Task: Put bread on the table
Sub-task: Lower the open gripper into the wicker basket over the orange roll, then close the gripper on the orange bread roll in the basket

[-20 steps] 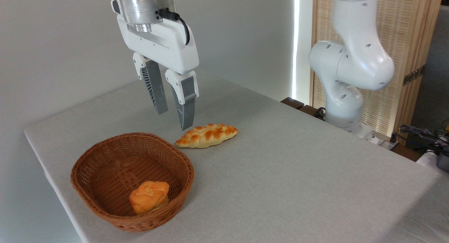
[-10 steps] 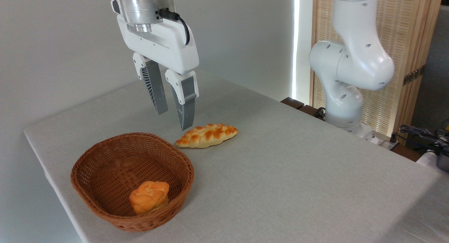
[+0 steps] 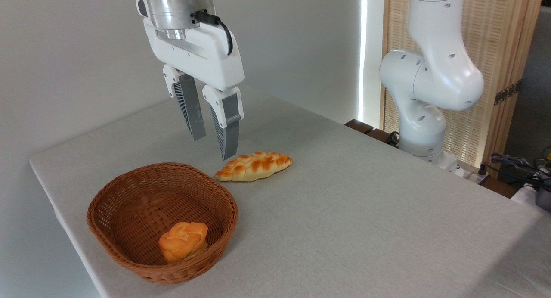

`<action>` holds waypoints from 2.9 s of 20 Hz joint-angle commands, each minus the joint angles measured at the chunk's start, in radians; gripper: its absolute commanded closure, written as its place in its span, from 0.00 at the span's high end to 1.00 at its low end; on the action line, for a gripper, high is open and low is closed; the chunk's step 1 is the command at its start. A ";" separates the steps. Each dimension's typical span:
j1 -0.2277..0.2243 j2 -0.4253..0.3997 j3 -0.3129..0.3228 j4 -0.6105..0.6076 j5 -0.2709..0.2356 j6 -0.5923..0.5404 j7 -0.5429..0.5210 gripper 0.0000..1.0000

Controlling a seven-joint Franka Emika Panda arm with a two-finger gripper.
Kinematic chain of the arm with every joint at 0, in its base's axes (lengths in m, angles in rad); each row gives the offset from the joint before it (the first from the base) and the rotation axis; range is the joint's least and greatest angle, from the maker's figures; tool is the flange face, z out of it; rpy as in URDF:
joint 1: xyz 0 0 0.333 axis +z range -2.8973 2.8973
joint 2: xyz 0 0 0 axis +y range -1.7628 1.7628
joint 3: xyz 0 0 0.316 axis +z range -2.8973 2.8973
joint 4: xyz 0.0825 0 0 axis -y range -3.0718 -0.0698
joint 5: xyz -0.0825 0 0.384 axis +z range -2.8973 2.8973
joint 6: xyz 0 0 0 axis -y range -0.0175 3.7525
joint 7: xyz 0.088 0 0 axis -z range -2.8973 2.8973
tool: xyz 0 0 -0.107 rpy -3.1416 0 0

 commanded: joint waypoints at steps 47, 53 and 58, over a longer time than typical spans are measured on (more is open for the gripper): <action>0.001 0.148 -0.107 -0.368 0.252 0.735 0.058 0.35; 0.001 0.145 -0.113 -0.368 0.240 0.723 0.046 0.31; 0.003 0.135 -0.113 -0.356 0.098 0.708 0.016 0.24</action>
